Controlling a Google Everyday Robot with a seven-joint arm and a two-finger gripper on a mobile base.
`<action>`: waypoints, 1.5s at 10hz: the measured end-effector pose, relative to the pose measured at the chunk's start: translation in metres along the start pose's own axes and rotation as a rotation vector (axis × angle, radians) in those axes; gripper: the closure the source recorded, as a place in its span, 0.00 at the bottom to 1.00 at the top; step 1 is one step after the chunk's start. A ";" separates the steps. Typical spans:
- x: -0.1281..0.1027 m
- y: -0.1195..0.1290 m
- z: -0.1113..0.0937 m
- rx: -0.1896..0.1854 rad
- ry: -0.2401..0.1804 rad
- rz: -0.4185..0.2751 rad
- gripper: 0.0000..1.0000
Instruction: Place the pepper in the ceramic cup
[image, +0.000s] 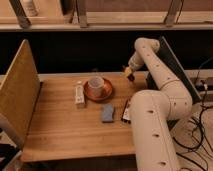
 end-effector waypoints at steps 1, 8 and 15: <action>-0.013 -0.002 -0.022 0.001 -0.051 -0.024 1.00; -0.038 0.052 -0.121 -0.108 -0.263 -0.260 1.00; -0.043 0.090 -0.130 -0.152 -0.273 -0.385 1.00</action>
